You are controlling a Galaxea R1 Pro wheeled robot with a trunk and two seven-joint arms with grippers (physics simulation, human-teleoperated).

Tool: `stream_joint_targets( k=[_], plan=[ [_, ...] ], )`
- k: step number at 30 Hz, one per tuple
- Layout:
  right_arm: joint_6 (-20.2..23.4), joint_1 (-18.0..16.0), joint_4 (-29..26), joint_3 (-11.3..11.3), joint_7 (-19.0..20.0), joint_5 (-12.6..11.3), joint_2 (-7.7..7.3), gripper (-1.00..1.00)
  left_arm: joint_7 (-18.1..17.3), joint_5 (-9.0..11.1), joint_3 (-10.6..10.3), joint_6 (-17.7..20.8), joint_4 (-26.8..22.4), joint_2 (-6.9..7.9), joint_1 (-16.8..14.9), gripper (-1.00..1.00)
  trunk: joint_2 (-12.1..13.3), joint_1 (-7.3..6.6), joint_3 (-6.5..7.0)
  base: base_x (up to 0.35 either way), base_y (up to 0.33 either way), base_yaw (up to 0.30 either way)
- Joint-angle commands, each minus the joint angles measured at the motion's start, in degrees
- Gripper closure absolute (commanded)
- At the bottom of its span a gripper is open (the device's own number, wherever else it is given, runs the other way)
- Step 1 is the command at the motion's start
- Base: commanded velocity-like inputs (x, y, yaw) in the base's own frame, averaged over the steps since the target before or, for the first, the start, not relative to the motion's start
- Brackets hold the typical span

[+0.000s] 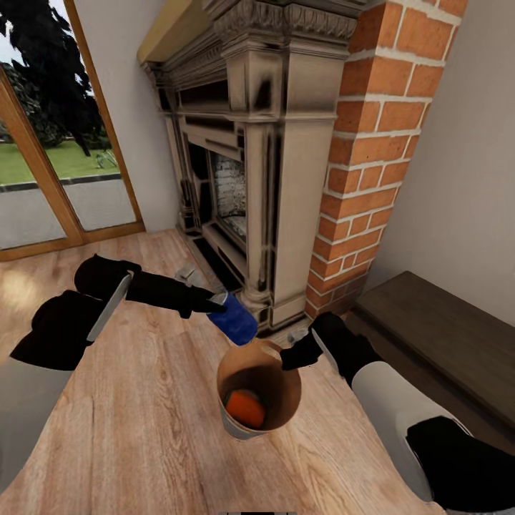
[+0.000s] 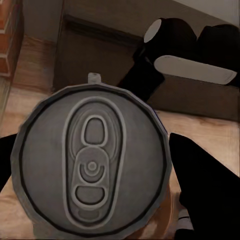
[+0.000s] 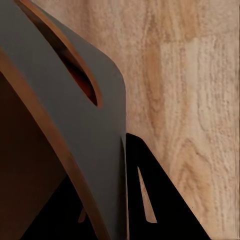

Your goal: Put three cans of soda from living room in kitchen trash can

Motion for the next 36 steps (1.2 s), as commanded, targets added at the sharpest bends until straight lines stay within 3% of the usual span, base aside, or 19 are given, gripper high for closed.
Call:
stream_joint_targets(
  k=[1, 4, 6, 9, 14, 17, 19, 20, 21, 27, 29, 33, 36],
  plan=[
    [0.45, -0.36, 0.03, -0.07, 0.36, -1.63, 0.02, 1.00, -0.27, -0.05, -0.50, 0.00, -0.04, 0.11, 0.00, 1.00, 0.00, 0.00, 0.00, 0.000, 0.000, 0.000],
    [0.45, -0.88, 0.00, -0.07, 0.32, -1.59, 0.04, 1.00, -0.47, -0.06, -1.46, 0.00, -0.10, 0.22, 0.01, 1.00, 0.00, 0.00, 0.00, 0.000, 0.000, 0.000],
    [0.45, -1.80, 0.02, -0.02, 0.25, -1.52, 0.04, 1.00, -0.65, -0.03, -4.49, 0.00, -0.16, 0.27, 0.00, 1.00, 0.00, 0.00, 0.00, 0.000, 0.000, 0.000],
    [0.45, -2.81, 0.03, 0.01, 0.23, -1.37, 0.05, 1.00, -0.67, 0.00, -7.44, 0.00, -0.20, 0.06, -0.03, 1.00, 0.00, 0.00, 0.00, 0.000, 0.000, 0.000],
    [0.45, -3.89, -0.03, 0.08, 0.21, -1.24, 0.73, 1.00, 0.56, -0.96, -9.00, 0.00, 0.02, -0.18, 0.00, 1.00, 0.00, 0.00, 0.00, 0.000, 0.000, 0.000],
    [0.45, -4.36, -0.05, 0.18, 0.21, -1.21, 1.20, 1.00, 1.68, -4.50, -9.14, 0.00, 0.27, -0.89, 0.01, 1.00, 0.00, 0.00, 0.00, 0.000, 0.000, 0.000],
    [0.45, -4.56, -0.04, 0.34, 0.21, -1.20, 1.74, 1.00, 2.21, -8.95, -9.12, 0.00, 0.50, -2.83, 0.11, 1.00, 0.00, 0.00, 0.00, 0.000, 0.000, 0.000],
    [0.45, -4.59, -0.04, 0.38, 0.21, -1.21, 1.88, 1.00, 2.28, -9.93, -9.11, 0.00, 0.55, -3.43, 0.14, 1.00, 0.00, 0.00, 0.00, 0.000, 0.000, 0.000],
    [0.45, -4.64, -0.04, 0.51, 0.21, -1.25, 2.48, 1.00, 2.47, -12.04, -9.09, -0.33, 0.84, -5.17, 0.23, 1.00, 0.00, 0.00, 0.00, 0.000, 0.000, 0.000],
    [0.45, -4.70, -0.04, 0.62, 0.21, -1.27, 3.44, 1.00, 4.05, -15.67, -9.38, -1.99, 2.43, -8.28, 0.67, 1.00, 0.00, 0.00, 0.00, 0.000, 0.000, 0.000],
    [0.45, -4.70, -0.04, 0.63, 0.21, -1.28, 3.50, 1.00, 4.31, -16.12, -9.75, -2.51, 3.21, -8.57, 0.69, 1.00, 0.00, 0.00, 0.00, 0.000, 0.000, 0.000],
    [0.45, -4.70, -0.04, 0.63, 0.21, -1.28, 3.52, 1.00, 5.08, -18.73, -13.02, -3.30, 5.41, -9.04, 0.71, 1.00, 0.00, 0.00, 0.00, 0.000, 0.000, 0.000],
    [0.45, -4.70, -0.04, 0.64, 0.21, -1.28, 3.51, 1.00, 5.16, -20.34, -14.02, -3.39, 5.83, -9.08, 0.72, 1.00, 0.00, 0.00, 0.00, 0.000, 0.000, 0.000]
  ],
)
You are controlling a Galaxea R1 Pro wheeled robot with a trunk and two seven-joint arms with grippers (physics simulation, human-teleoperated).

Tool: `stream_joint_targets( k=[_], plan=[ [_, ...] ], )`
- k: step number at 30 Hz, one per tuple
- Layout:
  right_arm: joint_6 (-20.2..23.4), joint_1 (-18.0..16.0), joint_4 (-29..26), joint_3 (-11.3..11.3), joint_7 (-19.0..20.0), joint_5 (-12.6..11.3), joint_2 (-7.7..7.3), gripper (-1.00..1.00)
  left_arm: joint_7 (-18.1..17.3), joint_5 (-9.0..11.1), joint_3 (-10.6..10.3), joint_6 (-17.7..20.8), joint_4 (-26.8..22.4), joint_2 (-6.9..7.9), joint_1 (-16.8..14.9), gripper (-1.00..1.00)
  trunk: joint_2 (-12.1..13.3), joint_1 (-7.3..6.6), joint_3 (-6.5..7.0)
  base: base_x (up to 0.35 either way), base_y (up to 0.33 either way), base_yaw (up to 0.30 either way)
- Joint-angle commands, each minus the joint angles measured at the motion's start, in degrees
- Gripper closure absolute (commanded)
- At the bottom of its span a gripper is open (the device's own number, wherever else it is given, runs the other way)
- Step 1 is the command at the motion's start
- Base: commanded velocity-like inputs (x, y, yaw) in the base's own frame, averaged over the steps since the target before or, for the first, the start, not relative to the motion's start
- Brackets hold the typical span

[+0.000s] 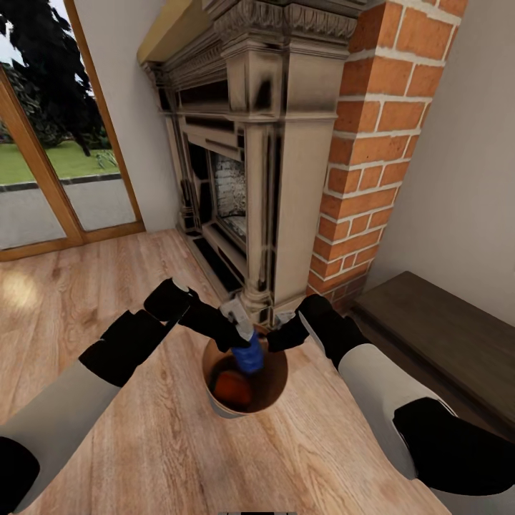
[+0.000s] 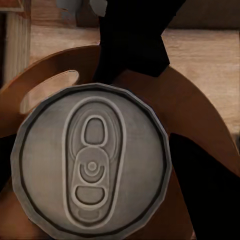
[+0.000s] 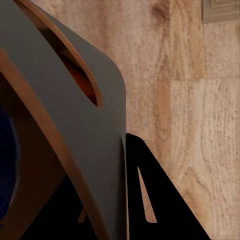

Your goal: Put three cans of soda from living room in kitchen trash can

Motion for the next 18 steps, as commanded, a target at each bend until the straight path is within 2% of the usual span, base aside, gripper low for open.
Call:
stream_joint_targets(
  k=[1, 7, 9, 11, 12, 15, 18],
  plan=[
    [0.39, -0.02, -0.01, -0.14, 0.33, -1.66, 0.00, 1.00, -0.07, -0.32, -0.18, 0.01, 0.04, 0.01, 0.00, 1.00, 0.00, -0.01, 0.01, 0.000, 0.000, 0.000],
    [0.39, -0.02, -0.01, -0.14, 0.33, -1.65, 0.04, 1.00, -0.16, -2.05, -1.51, 0.36, 0.28, 0.06, -0.07, 1.00, 0.00, -0.01, 0.01, 0.000, 0.000, 0.000],
    [0.39, -0.02, -0.06, -0.14, 0.33, -1.66, 0.05, 1.00, -0.02, -3.53, -2.94, 0.32, 0.43, 0.01, -0.04, 1.00, 0.00, -0.01, 0.01, 0.000, 0.000, 0.000],
    [0.39, -0.02, -0.08, -0.14, 0.33, -1.66, 0.06, 1.00, 0.02, -4.06, -3.99, 0.30, 0.72, -0.03, -0.02, 1.00, 0.00, -0.01, 0.01, 0.000, 0.000, 0.000],
    [0.39, -0.02, -0.09, -0.14, 0.33, -1.66, 0.06, 1.00, 0.09, -4.52, -5.25, 0.25, 1.64, -0.07, -0.01, 1.00, 0.00, -0.01, 0.01, 0.000, 0.000, 0.000],
    [0.39, -0.05, -0.16, -0.14, 0.33, -1.66, 0.09, 1.00, 0.15, -5.13, -6.70, 0.13, 3.68, -0.70, 0.00, 1.00, 0.00, -0.01, 0.01, 0.000, 0.000, 0.000],
    [0.39, -0.09, -0.18, -0.14, 0.33, -1.66, 0.08, 1.00, 0.17, -7.71, -8.32, 0.03, 5.25, -1.54, 0.08, 1.00, 0.00, -0.01, 0.01, 0.000, 0.000, 0.000]
  ],
)
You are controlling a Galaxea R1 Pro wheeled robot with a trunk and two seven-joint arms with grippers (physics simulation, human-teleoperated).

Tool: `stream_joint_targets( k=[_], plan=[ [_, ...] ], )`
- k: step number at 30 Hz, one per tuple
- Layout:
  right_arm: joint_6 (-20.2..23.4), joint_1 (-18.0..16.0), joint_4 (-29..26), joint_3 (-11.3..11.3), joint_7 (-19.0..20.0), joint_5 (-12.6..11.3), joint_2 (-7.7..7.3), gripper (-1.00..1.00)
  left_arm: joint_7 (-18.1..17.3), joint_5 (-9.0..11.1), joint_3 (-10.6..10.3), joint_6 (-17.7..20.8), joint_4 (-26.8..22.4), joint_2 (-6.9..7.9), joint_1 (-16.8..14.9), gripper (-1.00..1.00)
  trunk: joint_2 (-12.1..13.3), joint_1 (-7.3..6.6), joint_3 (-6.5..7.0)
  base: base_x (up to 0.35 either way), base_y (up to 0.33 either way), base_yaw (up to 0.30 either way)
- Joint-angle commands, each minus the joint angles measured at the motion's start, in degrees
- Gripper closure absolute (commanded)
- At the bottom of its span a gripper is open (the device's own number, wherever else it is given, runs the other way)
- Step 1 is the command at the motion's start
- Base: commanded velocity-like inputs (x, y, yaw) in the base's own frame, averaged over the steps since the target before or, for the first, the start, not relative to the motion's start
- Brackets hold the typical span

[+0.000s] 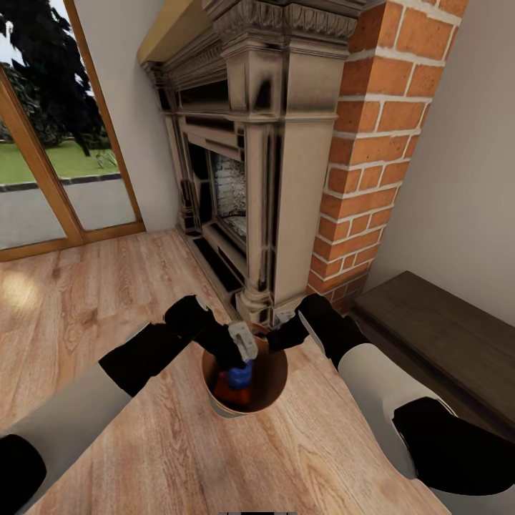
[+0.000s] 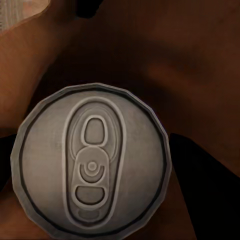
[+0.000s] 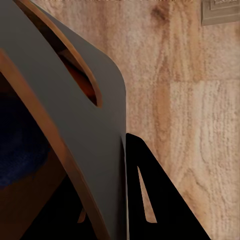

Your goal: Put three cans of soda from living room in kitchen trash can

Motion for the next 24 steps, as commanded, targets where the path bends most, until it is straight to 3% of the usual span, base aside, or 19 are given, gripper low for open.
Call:
stream_joint_targets(
  k=[1, 6, 20, 21, 24],
  plan=[
    [0.42, -0.03, -0.02, -0.15, 0.35, -1.79, 0.00, 1.00, -0.02, -1.07, -0.34, -0.04, 0.34, -0.19, 0.04, 1.00, -0.01, -0.01, 0.01, 0.000, 0.000, 0.000],
    [0.42, -0.02, -0.01, -0.15, 0.35, -1.79, 0.02, 1.00, 0.10, -2.74, -0.82, -0.11, 0.91, -0.44, 0.09, 1.00, -0.01, -0.01, 0.01, 0.000, 0.000, 0.000],
    [0.42, -0.03, 0.06, -0.15, 0.35, -1.79, 0.02, 1.00, 0.15, -3.36, -0.94, -0.20, 1.12, -0.80, 0.09, 1.00, -0.01, -0.01, 0.01, 0.000, 0.000, 0.000],
    [0.42, -0.01, 0.06, -0.18, 0.35, -1.79, 0.01, 1.00, 0.15, -3.35, -0.92, -0.20, 1.12, -0.82, 0.09, -1.00, -0.01, -0.01, 0.01, 0.000, 0.000, 0.000],
    [0.42, 0.01, 0.06, -0.21, 0.35, -1.79, 0.00, 1.00, 0.10, -3.33, -0.91, -0.21, 1.11, -0.86, 0.09, -1.00, -0.01, -0.01, 0.01, 0.000, 0.000, 0.000]
  ],
)
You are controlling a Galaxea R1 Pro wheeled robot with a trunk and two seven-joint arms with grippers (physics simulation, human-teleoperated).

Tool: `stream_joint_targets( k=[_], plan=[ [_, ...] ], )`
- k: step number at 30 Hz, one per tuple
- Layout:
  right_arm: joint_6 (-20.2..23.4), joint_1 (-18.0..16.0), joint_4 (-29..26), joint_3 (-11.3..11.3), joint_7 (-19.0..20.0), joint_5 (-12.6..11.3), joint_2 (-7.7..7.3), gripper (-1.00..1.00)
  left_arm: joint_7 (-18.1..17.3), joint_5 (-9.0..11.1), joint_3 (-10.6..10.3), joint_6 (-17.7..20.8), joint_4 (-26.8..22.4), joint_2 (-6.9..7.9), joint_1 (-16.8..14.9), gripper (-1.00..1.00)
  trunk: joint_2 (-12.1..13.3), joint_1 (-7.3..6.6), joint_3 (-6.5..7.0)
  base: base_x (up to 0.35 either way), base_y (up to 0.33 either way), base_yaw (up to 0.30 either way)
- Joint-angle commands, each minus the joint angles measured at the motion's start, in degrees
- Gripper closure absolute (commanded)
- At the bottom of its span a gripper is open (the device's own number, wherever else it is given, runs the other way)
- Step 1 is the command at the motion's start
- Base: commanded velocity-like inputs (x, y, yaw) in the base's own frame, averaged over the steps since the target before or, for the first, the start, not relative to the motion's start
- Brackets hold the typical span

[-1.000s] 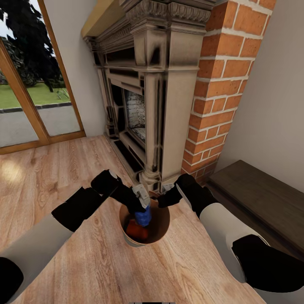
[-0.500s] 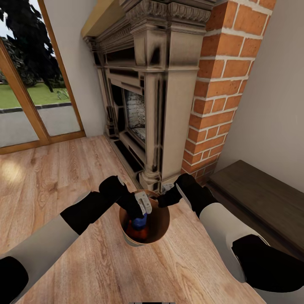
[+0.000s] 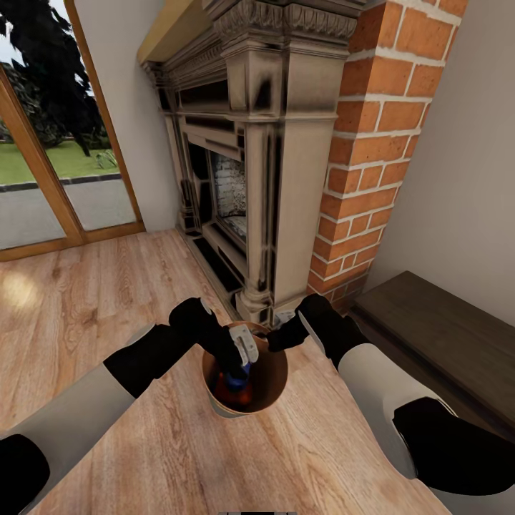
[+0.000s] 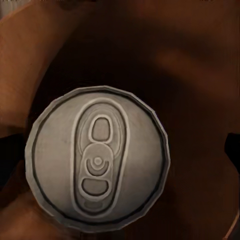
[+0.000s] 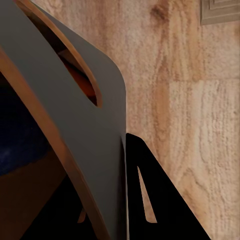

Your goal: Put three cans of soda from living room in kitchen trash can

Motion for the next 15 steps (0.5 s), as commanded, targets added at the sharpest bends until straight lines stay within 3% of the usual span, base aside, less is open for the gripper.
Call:
stream_joint_targets(
  k=[1, 10, 15],
  plan=[
    [0.45, -0.03, -0.02, -0.16, 0.37, -1.96, 0.01, 1.00, -0.02, 0.02, 0.02, 0.00, -0.03, 0.00, -0.01, -1.00, 0.00, -0.01, 0.01, 0.000, 0.000, 0.000],
    [0.45, -0.04, 0.06, -0.17, 0.37, -1.96, -0.07, 1.00, -0.52, 0.20, 0.39, 0.00, -0.87, 0.14, -0.03, -1.00, 0.00, -0.01, 0.01, 0.000, 0.000, 0.000],
    [0.45, 0.00, 0.13, -0.14, 0.37, -1.96, -0.18, 1.00, -0.79, 0.57, 0.58, 0.04, -4.84, 0.65, -0.04, -1.00, 0.00, -0.01, 0.01, 0.000, 0.000, 0.000]
  ],
)
